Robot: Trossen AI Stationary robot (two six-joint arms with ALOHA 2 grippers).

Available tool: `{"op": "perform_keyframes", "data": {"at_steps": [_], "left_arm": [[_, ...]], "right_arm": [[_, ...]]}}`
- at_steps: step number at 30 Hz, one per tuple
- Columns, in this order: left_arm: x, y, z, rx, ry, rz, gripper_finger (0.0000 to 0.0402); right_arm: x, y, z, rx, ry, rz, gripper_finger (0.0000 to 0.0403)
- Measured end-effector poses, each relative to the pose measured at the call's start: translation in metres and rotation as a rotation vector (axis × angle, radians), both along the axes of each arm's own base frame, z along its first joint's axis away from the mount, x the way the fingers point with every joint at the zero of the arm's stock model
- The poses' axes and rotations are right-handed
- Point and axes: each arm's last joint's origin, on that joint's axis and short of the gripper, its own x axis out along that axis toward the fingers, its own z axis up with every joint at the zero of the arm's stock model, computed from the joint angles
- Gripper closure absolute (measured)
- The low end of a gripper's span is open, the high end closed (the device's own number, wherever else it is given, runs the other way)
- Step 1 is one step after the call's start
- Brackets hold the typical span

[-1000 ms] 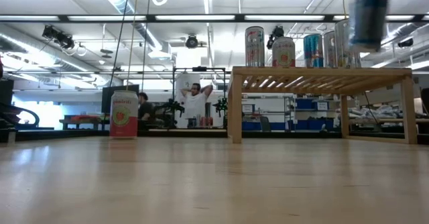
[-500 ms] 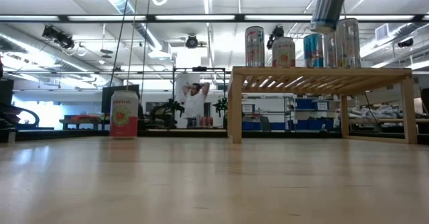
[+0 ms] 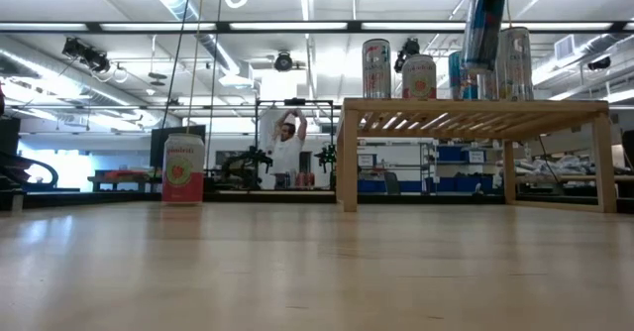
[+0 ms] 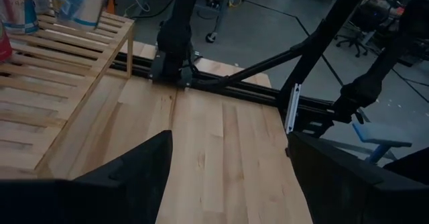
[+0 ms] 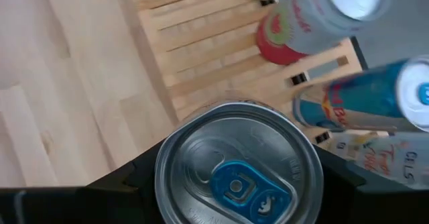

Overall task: Place canned beverage on shelf
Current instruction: Put the blue soda can on the shelf aligned with the other blue soda can

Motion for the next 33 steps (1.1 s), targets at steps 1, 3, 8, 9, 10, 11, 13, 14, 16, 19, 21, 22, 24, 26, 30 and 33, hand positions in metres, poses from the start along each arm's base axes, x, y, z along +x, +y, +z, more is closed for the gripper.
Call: {"op": "perform_keyframes", "data": {"at_steps": [1,3,8,9,10,11,13,14,16,19,21,22,24,26,30,33], "left_arm": [[0.000,0.000,0.000,0.000,0.000,0.000,0.0102],[0.000,0.000,0.000,0.000,0.000,0.000,0.0102],[0.000,0.000,0.000,0.000,0.000,0.000,0.0102],[0.000,0.000,0.000,0.000,0.000,0.000,0.0102],[0.000,0.000,0.000,0.000,0.000,0.000,0.0102],[0.000,0.000,0.000,0.000,0.000,0.000,0.0102],[0.000,0.000,0.000,0.000,0.000,0.000,0.0102],[0.000,0.000,0.000,-0.001,0.000,0.000,0.0102],[0.000,0.000,0.000,-0.001,0.000,0.000,0.0102],[0.000,0.000,0.000,-0.001,0.003,0.000,0.0102],[0.000,0.000,-0.001,0.000,0.011,0.000,0.0102],[-0.001,0.000,-0.002,0.000,0.018,0.000,0.0102],[-0.001,0.000,-0.002,-0.002,0.022,0.001,0.0102],[-0.001,0.000,-0.002,-0.006,0.023,0.002,0.0102],[-0.001,0.000,-0.002,-0.006,0.023,0.002,0.0102],[-0.001,0.000,-0.002,-0.006,0.023,0.002,0.0102]], "right_arm": [[-0.001,-0.004,0.000,0.008,-0.006,-0.006,0.0151],[-0.003,-0.011,0.000,0.036,-0.020,-0.022,0.0150],[-0.009,-0.024,-0.001,0.088,-0.043,-0.087,0.0150],[-0.009,-0.026,-0.001,0.096,-0.044,-0.094,0.0150],[-0.009,-0.027,-0.002,0.101,-0.044,-0.097,0.0150],[-0.008,-0.029,-0.002,0.109,-0.045,-0.098,0.0150],[-0.007,-0.031,-0.003,0.128,-0.046,-0.100,0.0150],[-0.006,-0.032,-0.004,0.132,-0.041,-0.102,0.0150],[-0.004,-0.034,-0.006,0.143,-0.026,-0.106,0.0150],[-0.001,-0.036,-0.009,0.161,-0.022,-0.136,0.0150],[0.000,-0.036,-0.012,0.171,-0.014,-0.146,0.0150],[0.000,-0.037,-0.014,0.177,-0.004,-0.150,0.0150],[0.001,-0.037,-0.019,0.189,0.012,-0.162,0.0150],[0.001,-0.038,-0.024,0.192,0.031,-0.173,0.0150],[0.002,-0.038,-0.030,0.200,0.049,-0.174,0.0149],[0.003,-0.039,-0.032,0.203,0.053,-0.174,0.0141]]}}
